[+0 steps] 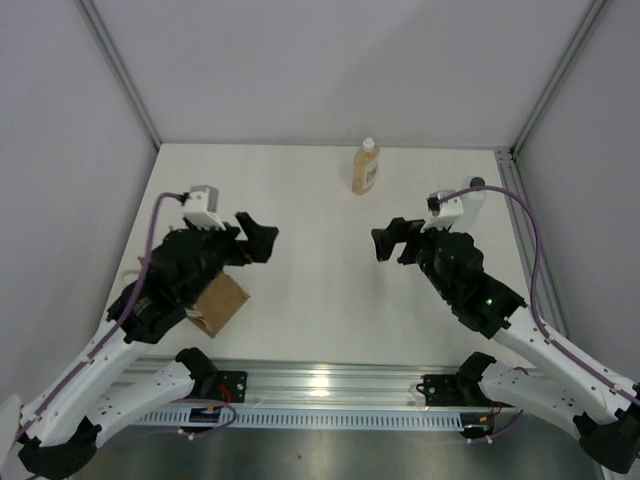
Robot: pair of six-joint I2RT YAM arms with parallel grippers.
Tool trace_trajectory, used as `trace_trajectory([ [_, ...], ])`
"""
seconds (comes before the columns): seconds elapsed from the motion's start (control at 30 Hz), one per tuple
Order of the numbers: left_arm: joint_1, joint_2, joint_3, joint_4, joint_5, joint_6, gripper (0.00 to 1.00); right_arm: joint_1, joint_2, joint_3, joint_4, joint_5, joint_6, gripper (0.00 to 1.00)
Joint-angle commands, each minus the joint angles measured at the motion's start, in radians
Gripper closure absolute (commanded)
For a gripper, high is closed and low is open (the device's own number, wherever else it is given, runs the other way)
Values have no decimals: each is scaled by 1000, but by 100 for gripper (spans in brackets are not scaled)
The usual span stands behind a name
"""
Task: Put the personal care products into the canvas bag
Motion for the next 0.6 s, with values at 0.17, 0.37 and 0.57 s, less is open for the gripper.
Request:
trace_trajectory([
  [0.17, -315, 110, -131, 222, -93, 92, 1, -193, 285, 326, -80, 378, -78, 1],
  [0.37, -412, 139, -334, 435, -98, 161, 1, -416, 397, 353, -42, 340, -183, 1],
  [0.57, -409, 122, -424, 550, -146, 198, 1, -693, 526, 374, -55, 90, -138, 1],
])
